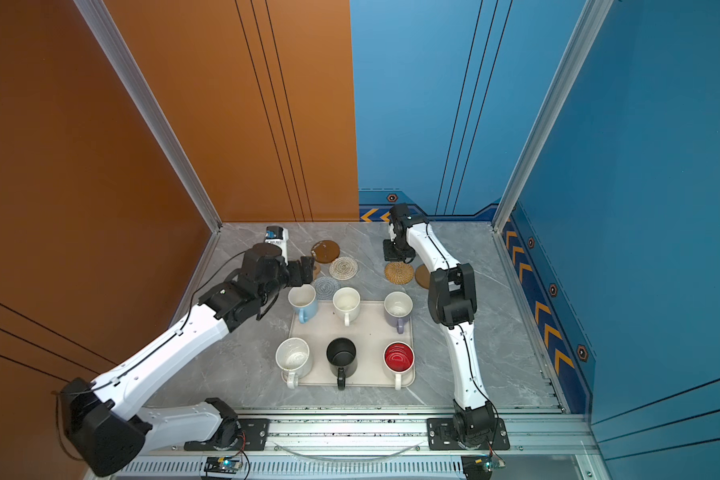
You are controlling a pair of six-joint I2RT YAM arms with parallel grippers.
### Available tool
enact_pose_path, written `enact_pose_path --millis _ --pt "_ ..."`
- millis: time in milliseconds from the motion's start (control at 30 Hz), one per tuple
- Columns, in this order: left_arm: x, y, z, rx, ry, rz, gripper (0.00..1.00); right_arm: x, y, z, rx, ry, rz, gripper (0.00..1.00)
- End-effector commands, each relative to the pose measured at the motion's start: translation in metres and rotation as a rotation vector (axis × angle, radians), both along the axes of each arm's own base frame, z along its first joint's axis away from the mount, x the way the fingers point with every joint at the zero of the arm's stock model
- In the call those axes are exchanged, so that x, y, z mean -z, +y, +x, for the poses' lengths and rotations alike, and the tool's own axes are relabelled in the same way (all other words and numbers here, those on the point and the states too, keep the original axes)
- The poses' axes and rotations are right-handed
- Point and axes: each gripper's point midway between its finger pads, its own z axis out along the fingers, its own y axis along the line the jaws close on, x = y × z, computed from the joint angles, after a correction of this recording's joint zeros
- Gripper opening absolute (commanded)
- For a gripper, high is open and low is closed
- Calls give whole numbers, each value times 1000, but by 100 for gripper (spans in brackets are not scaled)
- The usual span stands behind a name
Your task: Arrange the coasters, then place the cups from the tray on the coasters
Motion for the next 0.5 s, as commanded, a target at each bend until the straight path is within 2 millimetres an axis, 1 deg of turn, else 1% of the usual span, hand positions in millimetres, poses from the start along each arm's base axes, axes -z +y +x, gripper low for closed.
enact_pose_path --millis 0,100,233,333,367,400,467 --pt "17 13 15 13 118 181 83 -41 2 -1 21 -80 5 4" --pt "25 15 41 23 186 271 82 -56 1 -5 39 -115 14 5" --pt "46 14 73 48 285 375 81 -74 -2 -11 65 -160 35 6" --pt "66 11 92 68 353 416 77 -81 -5 -19 79 -177 48 6" --pt "73 12 96 68 374 425 76 -80 -6 -21 84 -178 52 6" --pt "80 12 102 72 395 429 76 -88 -7 -26 90 -196 63 6" --pt "93 10 110 87 433 438 77 -90 -8 -33 101 -208 85 6"
